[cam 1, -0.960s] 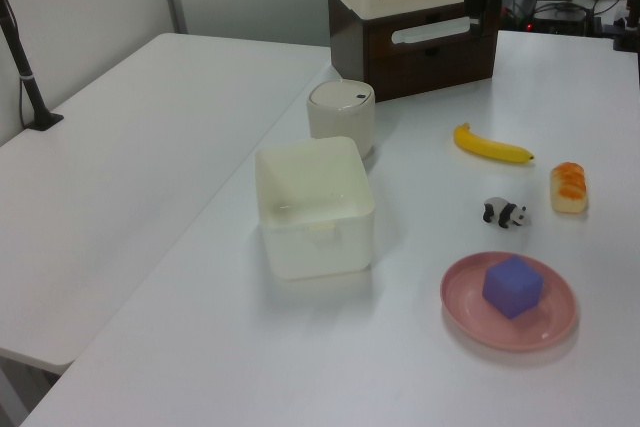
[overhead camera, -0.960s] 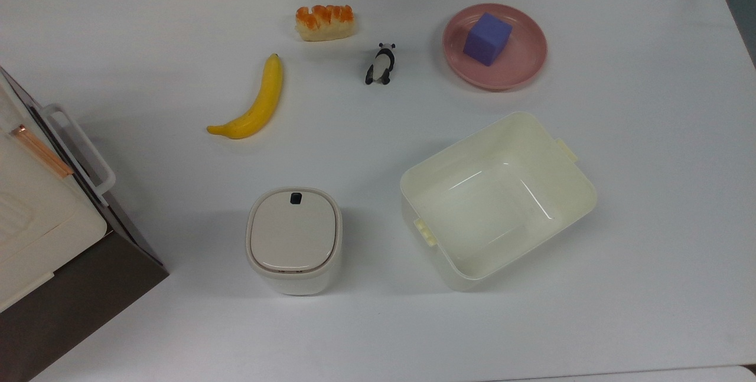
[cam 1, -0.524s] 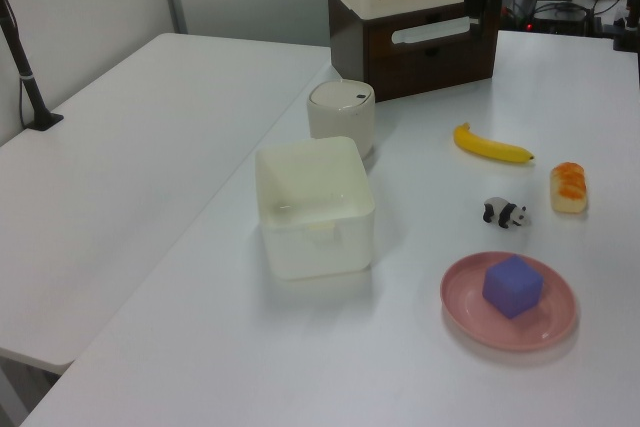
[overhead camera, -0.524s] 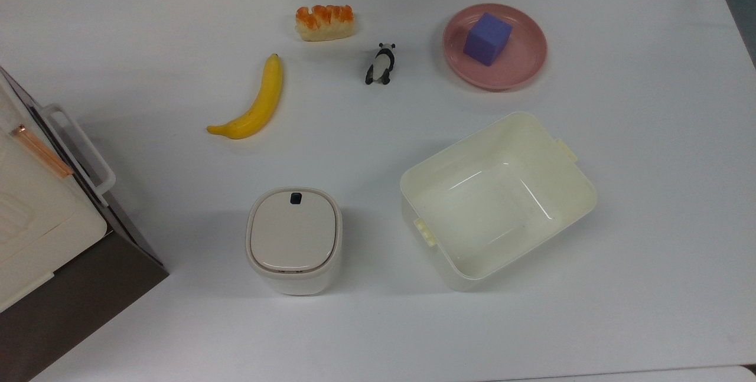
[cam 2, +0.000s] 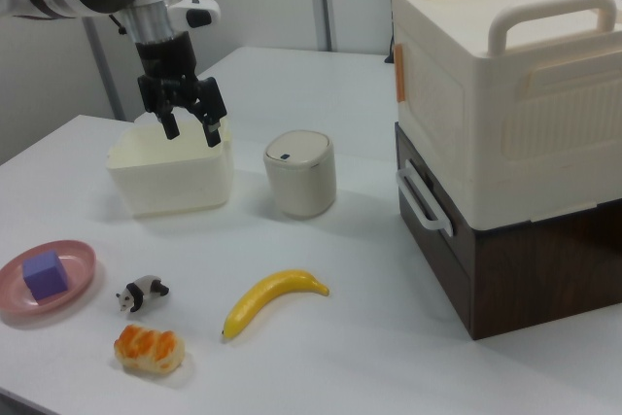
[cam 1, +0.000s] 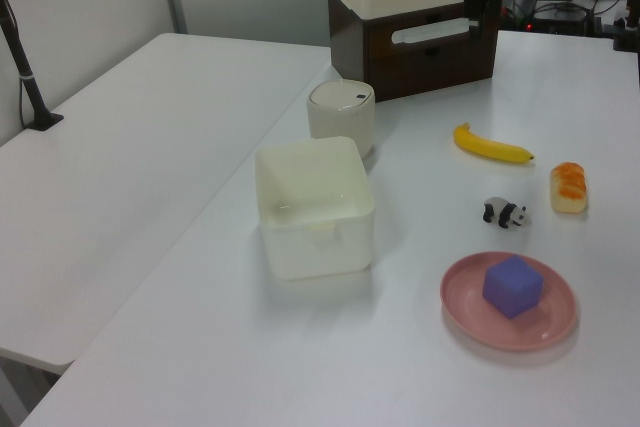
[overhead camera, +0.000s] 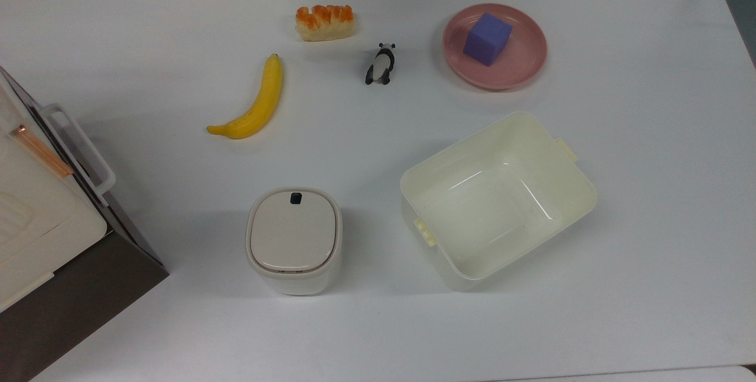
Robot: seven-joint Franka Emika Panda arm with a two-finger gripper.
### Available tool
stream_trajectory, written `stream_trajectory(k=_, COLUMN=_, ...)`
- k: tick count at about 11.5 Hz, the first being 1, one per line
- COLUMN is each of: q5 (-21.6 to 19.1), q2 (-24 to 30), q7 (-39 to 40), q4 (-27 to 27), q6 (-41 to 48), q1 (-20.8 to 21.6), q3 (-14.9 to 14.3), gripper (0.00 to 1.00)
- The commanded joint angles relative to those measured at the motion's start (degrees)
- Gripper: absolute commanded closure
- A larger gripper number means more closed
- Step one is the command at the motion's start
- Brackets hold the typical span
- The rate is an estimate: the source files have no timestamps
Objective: Slide open the drawer
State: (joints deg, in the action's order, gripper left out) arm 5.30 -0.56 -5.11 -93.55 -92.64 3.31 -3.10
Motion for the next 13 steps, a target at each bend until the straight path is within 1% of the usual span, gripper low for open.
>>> stream_trajectory(k=1, q5=-1.43, q2=-1.28, q7=2.47, q4=0.30, q6=0.44, q1=1.00, q3=0.20, gripper=0.00)
stream_trajectory(k=3, q5=-1.35, q2=-1.81, q7=2.82, q4=0.21, q6=0.44, q1=1.26, q3=0.38, gripper=0.00)
stream_trajectory(k=4, q5=-1.26, q2=-2.33, q7=4.39, q4=0.29, q6=0.44, q1=2.04, q3=0.29, gripper=0.00)
stream_trajectory(k=6, q5=-1.34, q2=-3.56, q7=12.28, q4=0.30, q6=0.35, q1=1.79, q3=0.20, gripper=0.00)
stream_trajectory(k=8, q5=-0.82, q2=-5.15, q7=17.22, q4=0.30, q6=0.00, q1=1.70, q3=0.20, gripper=0.00)
stream_trajectory(k=10, q5=-0.47, q2=-6.38, q7=25.37, q4=0.12, q6=-4.81, q1=1.44, q3=-0.23, gripper=0.00)
stream_trajectory(k=11, q5=-0.21, q2=-7.60, q7=29.24, q4=0.12, q6=-6.58, q1=0.65, q3=-0.23, gripper=0.00)
stream_trajectory(k=12, q5=0.84, q2=-9.44, q7=34.24, q4=0.29, q6=-8.94, q1=-0.40, q3=-0.32, gripper=0.00)
stream_trajectory(k=13, q5=2.16, q2=-10.59, q7=39.68, q4=0.03, q6=-13.32, q1=-1.11, q3=-0.41, gripper=0.00)
